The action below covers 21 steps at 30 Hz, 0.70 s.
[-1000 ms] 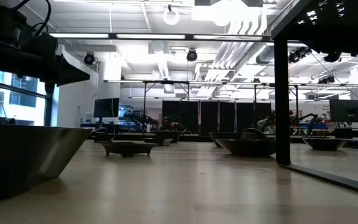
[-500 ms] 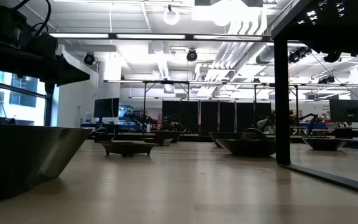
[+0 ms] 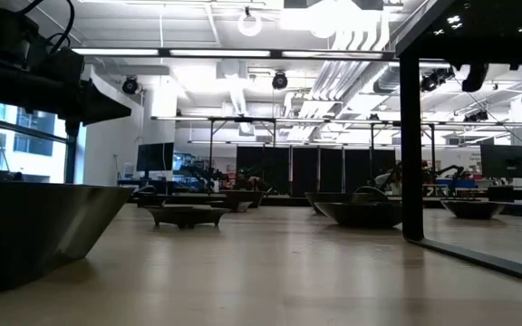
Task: Pick & Place Mini shaped plates
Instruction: Put the black leaf-shaped plate on the shelf
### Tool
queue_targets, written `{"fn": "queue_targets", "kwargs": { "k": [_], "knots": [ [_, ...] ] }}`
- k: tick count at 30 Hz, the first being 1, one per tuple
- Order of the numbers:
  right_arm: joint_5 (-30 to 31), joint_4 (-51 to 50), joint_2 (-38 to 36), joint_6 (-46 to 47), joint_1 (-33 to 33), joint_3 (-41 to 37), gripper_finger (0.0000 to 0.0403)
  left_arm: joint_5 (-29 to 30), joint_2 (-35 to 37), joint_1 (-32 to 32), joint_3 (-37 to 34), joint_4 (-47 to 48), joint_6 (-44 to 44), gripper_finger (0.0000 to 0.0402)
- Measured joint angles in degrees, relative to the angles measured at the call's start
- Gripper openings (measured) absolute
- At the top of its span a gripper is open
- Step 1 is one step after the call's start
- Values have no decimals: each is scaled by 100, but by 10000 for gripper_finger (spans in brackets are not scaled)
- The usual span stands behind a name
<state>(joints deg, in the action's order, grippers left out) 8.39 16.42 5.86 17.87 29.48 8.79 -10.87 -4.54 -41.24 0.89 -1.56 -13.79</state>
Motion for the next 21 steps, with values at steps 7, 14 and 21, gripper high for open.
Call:
{"fn": "queue_targets", "kwargs": {
  "k": [7,14,21],
  "knots": [
    [-201,-2662,1880,180,-3,2080,1,-1,1,-1,-2,0,-1,1],
    [-842,-4519,3754,921,-3,3369,1,0,0,0,-1,-8,-2,1],
    [-834,-7085,4669,1522,14,4270,1,-42,2,1,0,-190,-2,1]
  ]
}}
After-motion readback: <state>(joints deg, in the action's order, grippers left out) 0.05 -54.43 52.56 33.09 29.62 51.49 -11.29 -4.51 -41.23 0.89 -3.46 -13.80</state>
